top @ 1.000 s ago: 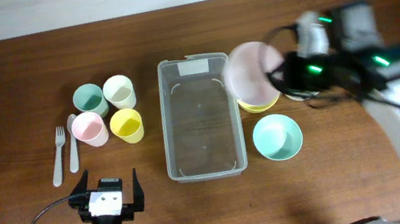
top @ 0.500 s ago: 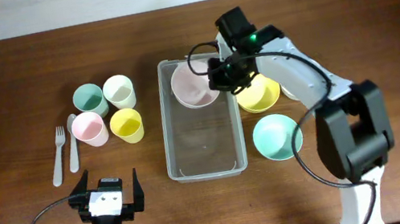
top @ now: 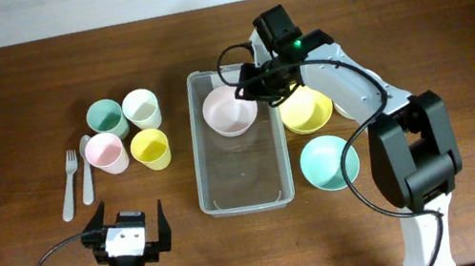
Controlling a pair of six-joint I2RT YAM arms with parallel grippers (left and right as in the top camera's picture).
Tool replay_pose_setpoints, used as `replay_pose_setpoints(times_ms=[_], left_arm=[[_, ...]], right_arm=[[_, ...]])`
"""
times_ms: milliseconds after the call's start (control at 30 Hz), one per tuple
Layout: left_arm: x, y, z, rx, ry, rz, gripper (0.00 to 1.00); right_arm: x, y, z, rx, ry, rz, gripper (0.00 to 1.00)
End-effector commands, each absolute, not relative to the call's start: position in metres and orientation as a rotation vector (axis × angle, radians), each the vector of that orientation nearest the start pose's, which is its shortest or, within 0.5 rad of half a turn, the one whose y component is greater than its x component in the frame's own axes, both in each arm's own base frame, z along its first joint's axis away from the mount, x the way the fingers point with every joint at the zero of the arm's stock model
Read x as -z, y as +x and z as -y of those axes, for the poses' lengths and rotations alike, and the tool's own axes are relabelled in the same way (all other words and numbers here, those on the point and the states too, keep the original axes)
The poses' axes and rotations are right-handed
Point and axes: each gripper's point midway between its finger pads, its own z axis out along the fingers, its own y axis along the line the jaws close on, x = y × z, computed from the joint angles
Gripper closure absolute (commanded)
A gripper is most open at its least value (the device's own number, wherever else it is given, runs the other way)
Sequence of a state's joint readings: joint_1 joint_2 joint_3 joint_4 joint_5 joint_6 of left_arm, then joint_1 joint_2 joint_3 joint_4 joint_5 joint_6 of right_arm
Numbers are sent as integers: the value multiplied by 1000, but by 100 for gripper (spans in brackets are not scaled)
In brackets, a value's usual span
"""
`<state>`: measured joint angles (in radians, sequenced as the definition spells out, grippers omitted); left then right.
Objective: Pack container
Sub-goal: 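Carry the pink bowl into the container and release it, then move the right gripper to the white bowl and grasp its rim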
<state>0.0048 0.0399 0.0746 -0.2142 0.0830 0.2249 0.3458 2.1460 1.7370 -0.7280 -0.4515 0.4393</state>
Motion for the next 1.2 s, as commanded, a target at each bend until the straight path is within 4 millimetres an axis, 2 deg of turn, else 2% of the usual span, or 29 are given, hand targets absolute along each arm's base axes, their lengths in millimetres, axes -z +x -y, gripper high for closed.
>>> replay_pose_setpoints(times_ms=[0, 100, 200, 300, 367, 500, 533, 667, 867, 1033, 1100, 1167], left_arm=[[-147, 240, 16, -87, 272, -1727, 0], [-147, 240, 16, -88, 272, -1727, 0], [-147, 240, 16, -88, 272, -1727, 0], [-147, 240, 16, -88, 272, -1727, 0], [-147, 240, 16, -87, 272, -1727, 0], [-147, 240, 16, -87, 272, -1727, 0], [-147, 240, 16, -87, 272, -1727, 0], [-147, 240, 16, -88, 272, -1727, 0], [-147, 240, 16, -88, 272, -1727, 0], [-147, 240, 16, -88, 272, -1727, 0], [-147, 240, 16, -87, 272, -1727, 0], [-147, 240, 16, -87, 272, -1727, 0]], right_arm=[[-131, 452, -252, -926, -96, -2720, 65], [-167, 446, -237, -880, -123, -2683, 65], [-200, 439, -200, -734, -39, -2666, 64], [-227, 427, -149, -554, 83, -2656, 64], [-242, 414, -108, -431, 187, -2652, 61], [-249, 389, -49, -294, 363, -2687, 61], [-245, 385, -35, -259, 394, -2708, 61], [-221, 383, 1, -206, 436, -2758, 61], [-153, 385, 51, -174, 638, -2853, 62], [-95, 376, 65, -202, 696, -2987, 62], [-71, 376, 62, -252, 661, -3038, 62], [-57, 378, 55, -319, 608, -3058, 62]])
